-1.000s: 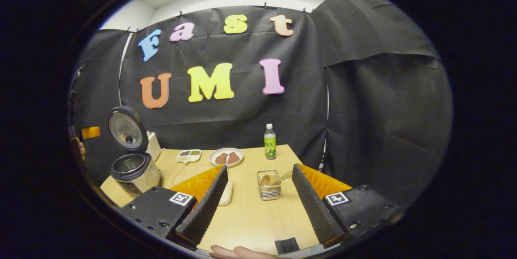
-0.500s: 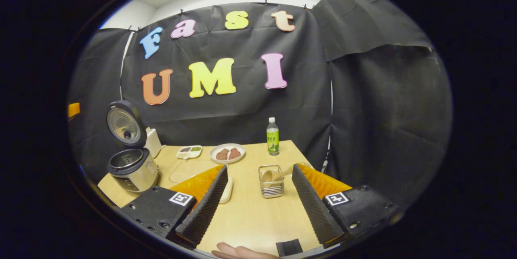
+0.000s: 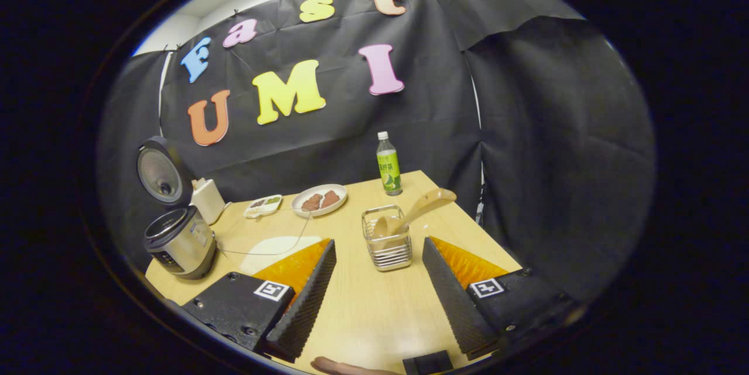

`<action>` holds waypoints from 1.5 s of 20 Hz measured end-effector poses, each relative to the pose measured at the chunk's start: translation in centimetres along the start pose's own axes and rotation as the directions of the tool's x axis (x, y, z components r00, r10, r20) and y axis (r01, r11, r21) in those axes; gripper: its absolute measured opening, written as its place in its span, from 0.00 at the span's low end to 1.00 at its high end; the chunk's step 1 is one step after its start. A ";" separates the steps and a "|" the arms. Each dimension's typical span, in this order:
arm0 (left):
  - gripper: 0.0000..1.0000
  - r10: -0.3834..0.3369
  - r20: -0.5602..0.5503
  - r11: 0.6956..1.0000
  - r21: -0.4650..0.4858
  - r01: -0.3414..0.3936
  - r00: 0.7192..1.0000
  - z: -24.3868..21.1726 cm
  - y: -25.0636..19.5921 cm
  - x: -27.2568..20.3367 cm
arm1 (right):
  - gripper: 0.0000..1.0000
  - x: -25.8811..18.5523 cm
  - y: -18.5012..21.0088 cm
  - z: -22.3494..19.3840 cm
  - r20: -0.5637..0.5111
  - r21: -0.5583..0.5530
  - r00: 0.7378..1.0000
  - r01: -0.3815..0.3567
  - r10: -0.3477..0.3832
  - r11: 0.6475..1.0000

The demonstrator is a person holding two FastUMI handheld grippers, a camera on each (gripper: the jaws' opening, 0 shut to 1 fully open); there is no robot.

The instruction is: Close the left gripper, press the button to open the rice cooker; take a wooden spoon from the chopstick holder with the right hand, scoop a spoonful of rice and pour it into the rice cooker, then put the wooden spoon back into the chopstick holder.

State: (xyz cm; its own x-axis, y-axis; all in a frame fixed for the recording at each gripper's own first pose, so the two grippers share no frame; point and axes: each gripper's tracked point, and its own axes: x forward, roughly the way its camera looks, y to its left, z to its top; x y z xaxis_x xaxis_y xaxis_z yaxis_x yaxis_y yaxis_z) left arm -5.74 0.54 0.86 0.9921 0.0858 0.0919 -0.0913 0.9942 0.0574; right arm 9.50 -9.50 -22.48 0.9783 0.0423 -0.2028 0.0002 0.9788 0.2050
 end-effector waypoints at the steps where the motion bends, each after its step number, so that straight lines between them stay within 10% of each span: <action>1: 0.95 -0.001 -0.001 1.000 -0.002 0.001 1.000 0.0 -0.1 -0.1 | 0.92 0.6 -0.4 -0.4 -0.002 0.020 1.000 -0.002 0.002 1.000; 11: 0.96 0.004 0.016 0.998 0.057 -0.005 1.000 -1.4 -0.6 0.7 | 0.87 9.0 -3.8 0.8 0.119 0.061 0.993 -0.031 0.024 0.998; 12: 0.96 0.004 0.017 0.998 0.063 -0.005 1.000 -1.7 -0.7 0.8 | 0.72 10.0 -4.7 1.2 0.138 0.053 0.990 -0.013 0.006 0.999; 15: 0.96 -0.015 0.005 0.998 0.063 0.015 1.000 -2.2 -1.6 1.0 | 0.69 11.7 -4.7 1.6 0.129 0.043 0.991 -0.027 0.021 0.999; 18: 0.96 -0.020 -0.002 0.997 0.075 0.020 1.000 -2.7 -1.7 1.0 | 0.24 12.2 -3.1 1.1 0.080 0.049 0.990 -0.122 0.117 0.991; 30: 0.96 -0.018 0.005 0.996 0.087 0.017 1.000 -2.8 -0.1 -0.3 | 0.12 7.4 1.5 9.2 0.218 -0.129 0.967 -0.106 0.132 0.986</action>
State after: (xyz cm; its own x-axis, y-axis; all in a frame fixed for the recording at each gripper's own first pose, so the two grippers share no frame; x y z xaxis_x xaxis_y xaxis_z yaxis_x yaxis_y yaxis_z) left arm -5.76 0.65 -1.91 0.9931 0.0678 0.0961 -0.0814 0.9861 0.1452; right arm 18.63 -9.59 -14.89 0.9911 0.1266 0.0401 -0.1301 0.9864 0.1002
